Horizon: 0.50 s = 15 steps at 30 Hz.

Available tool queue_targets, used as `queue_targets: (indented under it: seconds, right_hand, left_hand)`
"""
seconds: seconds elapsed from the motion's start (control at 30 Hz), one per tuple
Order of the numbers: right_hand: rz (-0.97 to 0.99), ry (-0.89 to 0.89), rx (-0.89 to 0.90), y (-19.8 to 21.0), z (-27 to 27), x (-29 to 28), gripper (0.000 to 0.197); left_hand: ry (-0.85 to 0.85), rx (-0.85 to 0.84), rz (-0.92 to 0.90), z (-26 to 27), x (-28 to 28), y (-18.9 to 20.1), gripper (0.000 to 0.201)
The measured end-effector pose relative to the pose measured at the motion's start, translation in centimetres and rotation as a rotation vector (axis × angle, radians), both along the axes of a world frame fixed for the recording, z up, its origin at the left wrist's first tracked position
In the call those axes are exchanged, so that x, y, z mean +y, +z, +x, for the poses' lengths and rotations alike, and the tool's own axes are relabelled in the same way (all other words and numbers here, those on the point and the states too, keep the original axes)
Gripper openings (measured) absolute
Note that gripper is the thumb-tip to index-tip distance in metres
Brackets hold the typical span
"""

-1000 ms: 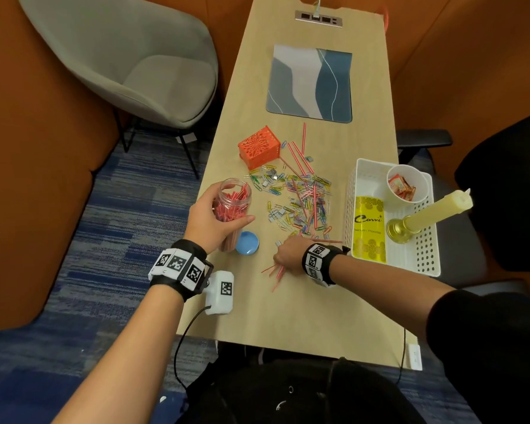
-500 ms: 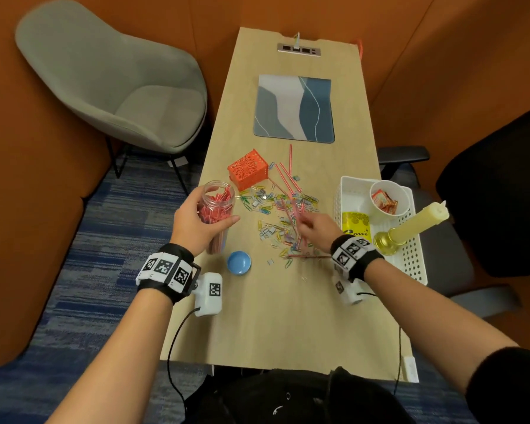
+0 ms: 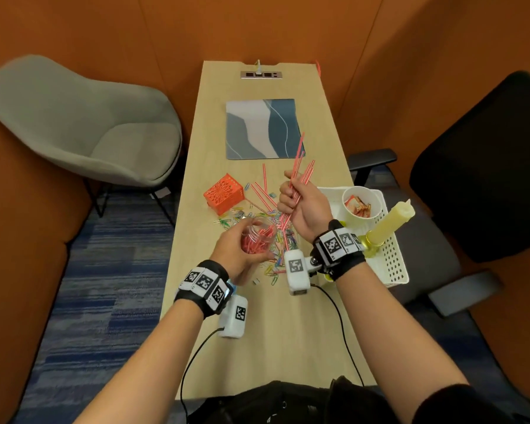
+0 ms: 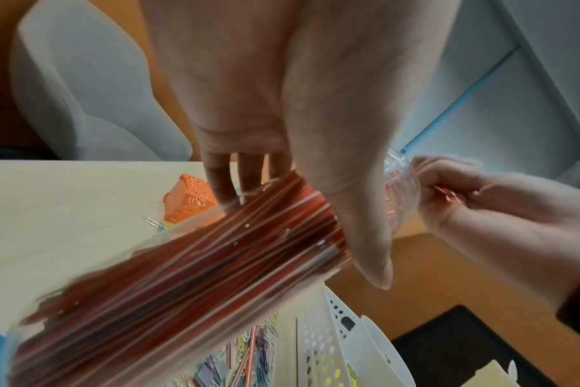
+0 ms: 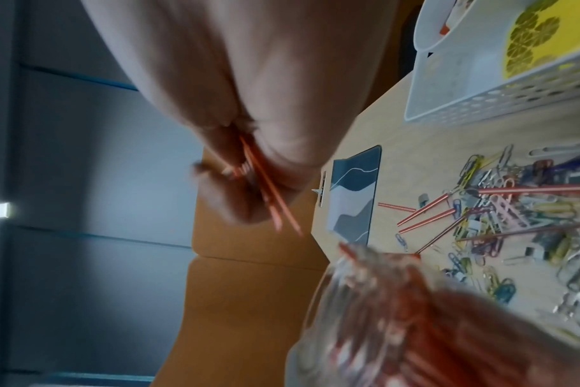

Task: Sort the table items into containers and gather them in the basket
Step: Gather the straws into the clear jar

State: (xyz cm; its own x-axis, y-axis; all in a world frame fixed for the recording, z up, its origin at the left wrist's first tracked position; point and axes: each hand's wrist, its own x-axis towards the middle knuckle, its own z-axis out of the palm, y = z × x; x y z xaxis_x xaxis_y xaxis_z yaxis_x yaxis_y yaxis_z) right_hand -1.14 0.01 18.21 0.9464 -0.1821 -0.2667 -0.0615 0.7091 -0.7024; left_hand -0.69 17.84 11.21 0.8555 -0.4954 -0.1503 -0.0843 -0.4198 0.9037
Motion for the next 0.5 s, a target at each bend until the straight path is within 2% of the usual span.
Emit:
queue_targets:
  seconds: [0.1,0.2,0.27,0.37,0.5]
  right_hand:
    - [0.121,-0.055,-0.052,0.2,-0.2,0.0,0.02]
    - [0.017,-0.133,-0.045,-0.3,-0.8,1.2,0.026]
    - [-0.189,-0.157,0.008,-1.2,-1.2,2.0,0.037]
    - [-0.676,-0.095,0.093,-1.9,-2.0,2.9,0.048]
    - [-0.868,-0.141,0.029,-2.5,-2.5,2.7,0.036]
  left_hand:
    - [-0.038,-0.007,0.042,0.1,-0.7,-0.2,0.082]
    - [-0.059,0.001,0.038,0.3,-1.1,-0.1,0.082]
    - [-0.069,0.008,0.039,0.5,-1.3,-0.1,0.088]
    - [-0.07,-0.023,0.063,0.7,-1.5,-0.1,0.092]
    - [-0.028,-0.068,0.078,1.3,-1.4,0.0,0.08]
